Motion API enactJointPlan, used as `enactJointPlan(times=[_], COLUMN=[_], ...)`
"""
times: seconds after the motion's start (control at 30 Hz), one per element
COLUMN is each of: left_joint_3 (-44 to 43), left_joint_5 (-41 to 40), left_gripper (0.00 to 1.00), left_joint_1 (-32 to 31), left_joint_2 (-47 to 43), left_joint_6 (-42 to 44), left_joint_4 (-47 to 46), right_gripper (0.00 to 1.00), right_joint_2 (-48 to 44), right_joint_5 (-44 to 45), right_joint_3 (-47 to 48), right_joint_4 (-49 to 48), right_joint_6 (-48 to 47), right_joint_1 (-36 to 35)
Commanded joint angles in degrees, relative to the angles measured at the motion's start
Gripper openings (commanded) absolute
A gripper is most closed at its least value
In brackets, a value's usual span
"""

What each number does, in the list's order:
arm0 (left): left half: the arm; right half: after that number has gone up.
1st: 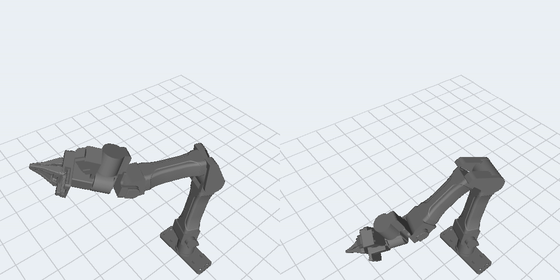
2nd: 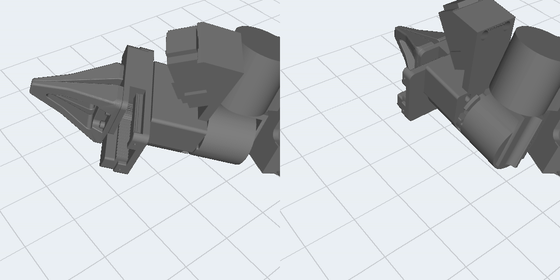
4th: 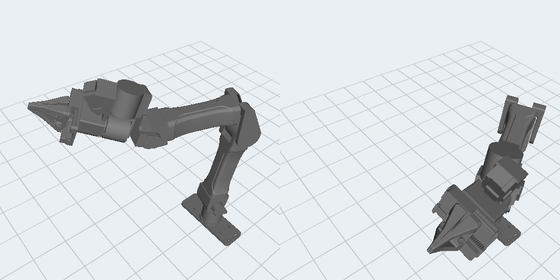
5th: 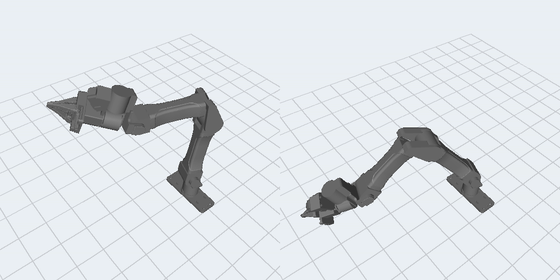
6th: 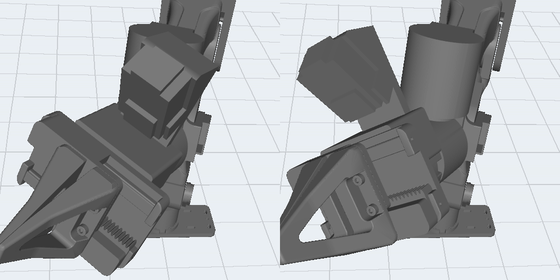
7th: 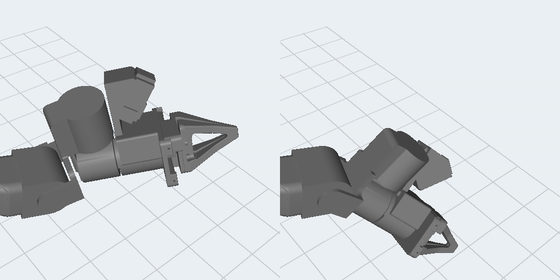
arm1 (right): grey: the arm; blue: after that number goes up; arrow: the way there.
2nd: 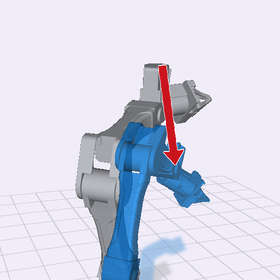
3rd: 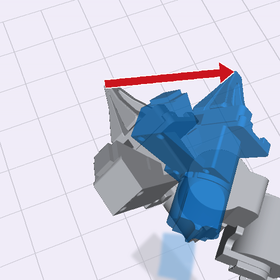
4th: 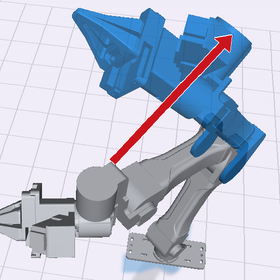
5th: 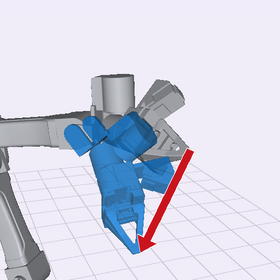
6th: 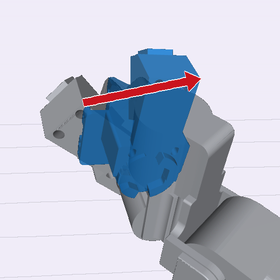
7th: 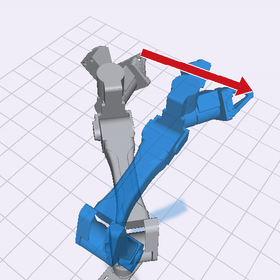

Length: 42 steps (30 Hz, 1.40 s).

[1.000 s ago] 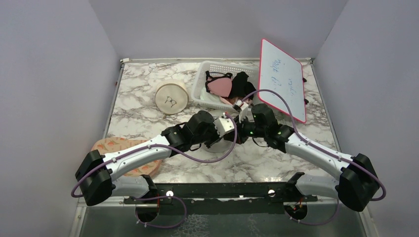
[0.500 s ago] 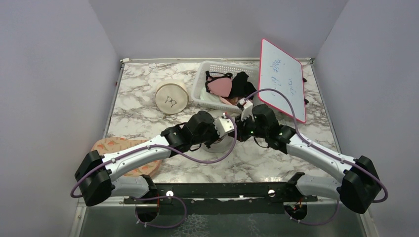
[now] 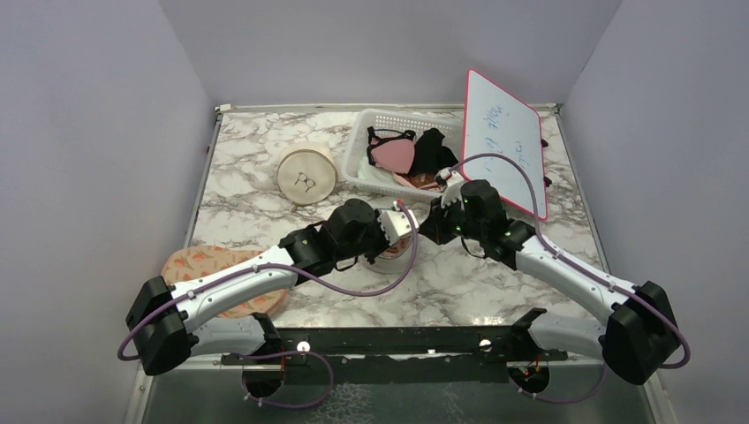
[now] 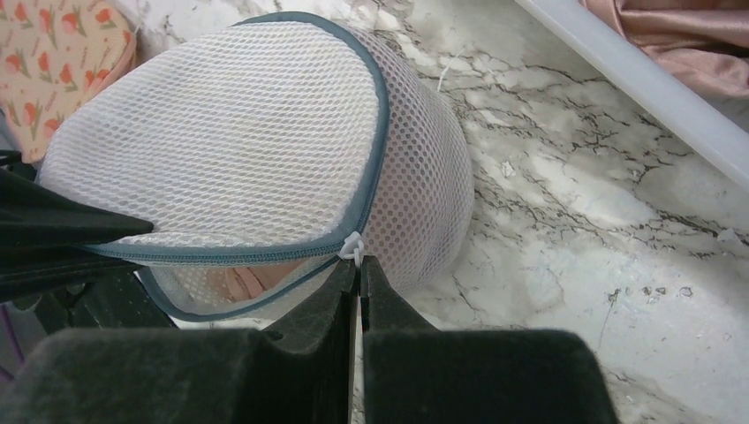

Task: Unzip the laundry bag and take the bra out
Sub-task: Unzip the laundry bag at the center of the board.

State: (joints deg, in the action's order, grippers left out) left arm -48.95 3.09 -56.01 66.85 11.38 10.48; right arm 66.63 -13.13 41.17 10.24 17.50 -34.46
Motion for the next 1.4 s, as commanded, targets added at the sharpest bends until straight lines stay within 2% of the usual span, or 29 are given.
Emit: enactJointPlan(times=[0.0,0.1,0.23,0.4,0.5,0.67,0.73,0.83,1.07,1.2,1.37], left_joint_3=[0.7,0.5,0.1,-0.2,-0.4,-0.7,-0.9,-0.7,0.3,0.6,0.9], left_joint_5=[-1.7,-1.3,-0.4,-0.3,-0.2,-0.7,-0.9,-1.3,-1.7,-2.0,-2.2], left_gripper=[0.03,0.11,0.19,0.36,0.39,0.36,0.29,0.13,0.00,0.00,0.00], left_joint_1=[-0.3,-0.2,-0.2,-0.3,-0.4,-0.3,-0.3,-0.3,-0.4,-0.4,-0.4], left_joint_2=[-1.7,-1.3,0.1,1.4,2.1,2.4,2.3,1.7,-0.5,-1.4,-2.2], left_joint_6=[0.4,0.4,0.4,0.3,0.2,0.1,0.2,0.2,0.5,0.6,0.7], left_joint_4=[0.8,0.8,1.0,1.3,1.5,1.6,1.6,1.5,0.9,0.7,0.6], right_gripper=[0.01,0.01,0.01,0.01,0.01,0.01,0.01,0.01,0.01,0.01,0.01], right_joint_2=[-3.0,-5.3,-5.9,-5.4,-5.4,-5.0,-4.6,-4.3,-4.7,-3.3,-3.5], right_joint_5=[-4.6,-10.9,-13.0,-15.0,-15.5,-14.7,-13.5,-12.4,-4.7,-1.6,-3.3], right_joint_3=[0.2,-0.9,-1.5,-1.8,-1.5,-0.7,-0.4,-0.4,-0.7,0.4,0.2], right_joint_4=[-0.7,-2.4,-3.1,-4.6,-5.1,-4.7,-4.5,-4.2,-3.2,-0.9,-0.7], right_joint_6=[-4.5,-4.7,-3.3,-1.6,-1.0,-0.9,-1.1,-0.9,-0.3,-1.2,-1.5], right_joint_1=[1.1,0.8,0.3,-0.8,-1.8,-4.6,-6.3,-7.2,-7.2,-6.0,-0.4])
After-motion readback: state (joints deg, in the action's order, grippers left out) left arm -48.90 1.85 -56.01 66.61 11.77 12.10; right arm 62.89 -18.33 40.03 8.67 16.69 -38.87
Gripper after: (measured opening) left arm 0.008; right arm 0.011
